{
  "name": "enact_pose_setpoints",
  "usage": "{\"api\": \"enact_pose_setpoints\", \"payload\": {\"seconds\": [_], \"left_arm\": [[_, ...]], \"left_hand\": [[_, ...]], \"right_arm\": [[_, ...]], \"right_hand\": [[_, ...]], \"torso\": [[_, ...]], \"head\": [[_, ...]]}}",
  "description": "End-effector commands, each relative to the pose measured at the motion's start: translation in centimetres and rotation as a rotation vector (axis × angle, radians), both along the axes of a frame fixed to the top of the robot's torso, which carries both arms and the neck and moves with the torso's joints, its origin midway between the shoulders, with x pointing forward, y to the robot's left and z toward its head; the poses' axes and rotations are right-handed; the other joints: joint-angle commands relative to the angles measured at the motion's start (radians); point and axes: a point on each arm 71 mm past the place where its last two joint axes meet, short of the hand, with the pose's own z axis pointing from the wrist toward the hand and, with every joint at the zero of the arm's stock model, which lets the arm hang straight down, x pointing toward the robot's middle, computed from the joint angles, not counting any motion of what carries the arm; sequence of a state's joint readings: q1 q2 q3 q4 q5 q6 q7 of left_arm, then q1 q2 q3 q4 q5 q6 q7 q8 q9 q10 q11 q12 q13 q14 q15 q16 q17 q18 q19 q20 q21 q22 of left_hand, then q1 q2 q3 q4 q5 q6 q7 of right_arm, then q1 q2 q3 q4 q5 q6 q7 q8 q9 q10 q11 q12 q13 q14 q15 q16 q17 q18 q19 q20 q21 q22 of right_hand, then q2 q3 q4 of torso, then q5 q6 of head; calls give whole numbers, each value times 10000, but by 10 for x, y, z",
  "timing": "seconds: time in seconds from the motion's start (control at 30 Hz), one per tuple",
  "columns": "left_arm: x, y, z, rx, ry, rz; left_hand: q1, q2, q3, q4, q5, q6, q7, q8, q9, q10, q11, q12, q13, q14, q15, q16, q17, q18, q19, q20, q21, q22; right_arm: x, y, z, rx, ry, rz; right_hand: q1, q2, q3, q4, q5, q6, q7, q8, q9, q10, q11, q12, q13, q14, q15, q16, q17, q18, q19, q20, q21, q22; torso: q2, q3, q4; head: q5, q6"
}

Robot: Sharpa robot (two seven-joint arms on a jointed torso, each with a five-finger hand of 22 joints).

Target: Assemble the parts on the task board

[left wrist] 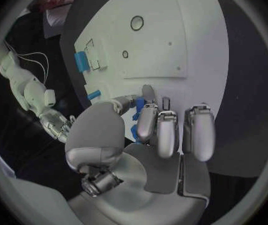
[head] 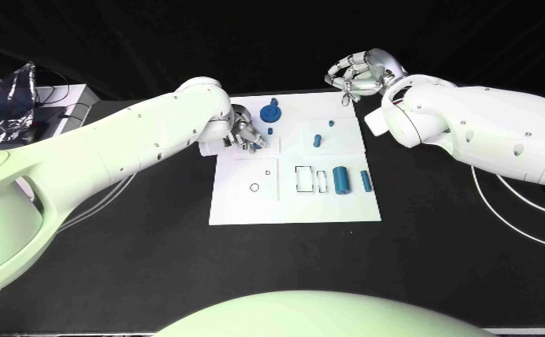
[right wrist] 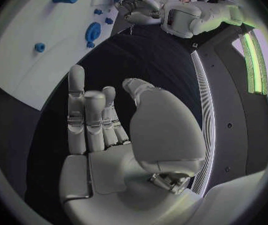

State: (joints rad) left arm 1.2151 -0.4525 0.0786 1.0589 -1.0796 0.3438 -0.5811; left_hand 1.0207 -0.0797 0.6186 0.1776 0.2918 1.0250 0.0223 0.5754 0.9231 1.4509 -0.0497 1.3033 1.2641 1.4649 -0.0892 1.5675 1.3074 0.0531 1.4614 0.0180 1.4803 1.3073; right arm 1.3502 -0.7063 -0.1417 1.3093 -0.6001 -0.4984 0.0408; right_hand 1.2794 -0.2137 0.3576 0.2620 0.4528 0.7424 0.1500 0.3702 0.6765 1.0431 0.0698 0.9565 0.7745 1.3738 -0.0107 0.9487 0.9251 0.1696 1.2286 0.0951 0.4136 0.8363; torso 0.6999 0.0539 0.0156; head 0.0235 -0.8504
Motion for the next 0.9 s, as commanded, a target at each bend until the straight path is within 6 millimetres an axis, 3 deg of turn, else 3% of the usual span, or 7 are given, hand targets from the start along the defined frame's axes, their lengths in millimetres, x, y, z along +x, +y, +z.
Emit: {"api": "enact_pose_setpoints", "payload": {"seconds": [0.03,0.33,0.9], "left_arm": [[-4,1,-9,273,451,-150],[-4,2,-10,312,537,-120],[-3,4,-10,336,564,-87]], "left_hand": [[327,324,982,-927,15,2,-45,-31,18,-8,29,-64,4,1059,-30,33,2634,-126,94,30,-28,921],[-201,-270,621,-790,-21,-1,-34,-14,37,-2,44,-63,16,1059,-15,33,2634,-129,103,47,-24,942],[-783,-825,-399,-207,-79,77,-65,-35,3,-9,16,-81,16,1059,-49,33,2634,-128,106,14,-33,951]], "right_arm": [[0,2,0,-53,-66,213],[0,2,0,-58,-67,216],[-1,2,0,-106,-84,246]], "right_hand": [[-25,-86,60,23,52,-43,45,-30,9,-70,-17,-59,-8,1,27,-23,-7,119,74,2,-35,-8],[-31,-89,67,20,50,-45,47,-36,12,-84,-15,-73,-35,-4,29,-59,-24,119,78,3,-47,-17],[-27,-105,71,9,45,-59,49,-47,12,-115,-13,-103,-76,-16,31,-102,-52,118,78,4,-59,-25]], "torso": [[3,-3,3],[-3,-2,-1],[-1,1,-3]], "head": [[-11,-8],[-16,-3],[-24,0]]}}
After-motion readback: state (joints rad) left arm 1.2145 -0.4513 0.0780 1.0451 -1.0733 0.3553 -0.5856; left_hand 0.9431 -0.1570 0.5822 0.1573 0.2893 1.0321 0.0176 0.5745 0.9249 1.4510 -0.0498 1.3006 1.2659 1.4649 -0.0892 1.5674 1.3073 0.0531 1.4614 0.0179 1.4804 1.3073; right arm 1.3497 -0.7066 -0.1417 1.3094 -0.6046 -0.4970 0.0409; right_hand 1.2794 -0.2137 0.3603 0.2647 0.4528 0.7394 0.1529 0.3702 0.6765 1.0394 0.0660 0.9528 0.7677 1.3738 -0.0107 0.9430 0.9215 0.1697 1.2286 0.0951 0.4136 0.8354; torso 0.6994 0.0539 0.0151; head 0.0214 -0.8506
